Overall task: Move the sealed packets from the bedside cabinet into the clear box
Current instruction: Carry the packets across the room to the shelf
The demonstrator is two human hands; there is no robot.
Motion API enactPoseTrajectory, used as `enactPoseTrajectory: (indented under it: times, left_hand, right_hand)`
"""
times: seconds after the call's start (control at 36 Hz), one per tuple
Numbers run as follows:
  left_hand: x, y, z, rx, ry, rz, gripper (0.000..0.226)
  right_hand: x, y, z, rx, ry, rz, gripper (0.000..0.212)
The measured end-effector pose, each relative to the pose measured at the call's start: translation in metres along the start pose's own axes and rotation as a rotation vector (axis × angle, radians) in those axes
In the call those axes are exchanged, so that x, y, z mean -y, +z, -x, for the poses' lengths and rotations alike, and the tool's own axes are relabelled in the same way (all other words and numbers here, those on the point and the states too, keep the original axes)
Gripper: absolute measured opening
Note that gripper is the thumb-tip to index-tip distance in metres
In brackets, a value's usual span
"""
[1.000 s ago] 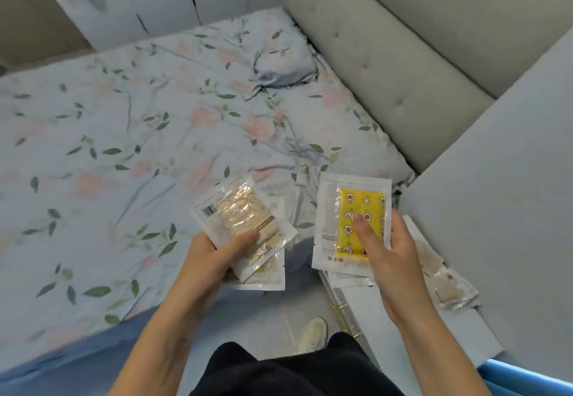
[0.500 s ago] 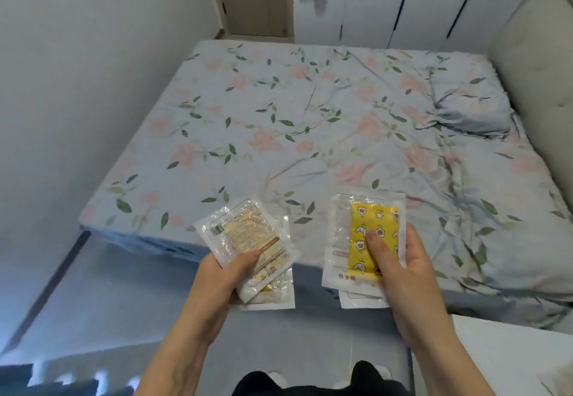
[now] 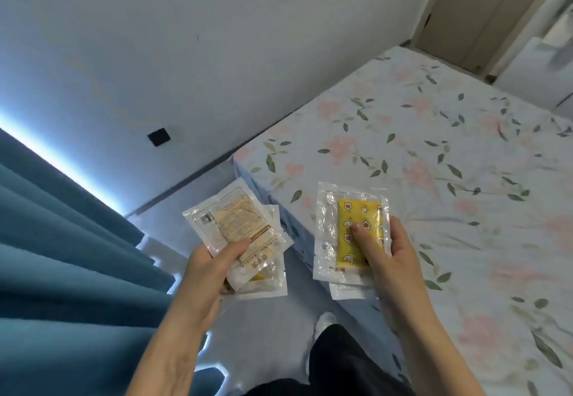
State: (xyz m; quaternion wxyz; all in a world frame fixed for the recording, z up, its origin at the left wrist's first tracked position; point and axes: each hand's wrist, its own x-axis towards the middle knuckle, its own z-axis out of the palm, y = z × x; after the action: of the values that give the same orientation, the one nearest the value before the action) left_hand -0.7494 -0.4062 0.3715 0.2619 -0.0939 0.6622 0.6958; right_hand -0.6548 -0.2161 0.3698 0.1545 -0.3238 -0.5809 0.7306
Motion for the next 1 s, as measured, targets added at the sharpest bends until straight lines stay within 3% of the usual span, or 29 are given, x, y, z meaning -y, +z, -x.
enactPoseTrajectory:
  times: [0.17,0.39,0.64,1.0]
  left_hand:
    - [-0.033,-0.035,-0.058,-0.088,0.023,0.053,0.023]
    - [-0.097,-0.063,-0.176,-0.200,-0.025,0.061,0.022]
    - [-0.186,-0.097,-0.279,-0.223,-0.006,0.075,0.029]
    - [-0.277,-0.165,-0.457,-0.194,-0.027,0.031,0.026]
  right_hand:
    - [0.003,0.066,-0.065,0.091,-0.010,0.045,0.019]
    - [0.018,0.158,-0.195,0.160,0.005,0.062,0.011]
    - [0.063,0.264,-0.308,0.260,0.014,0.108,0.015]
    - [0.076,0.400,-0.441,0.110,0.070,0.091,0.020]
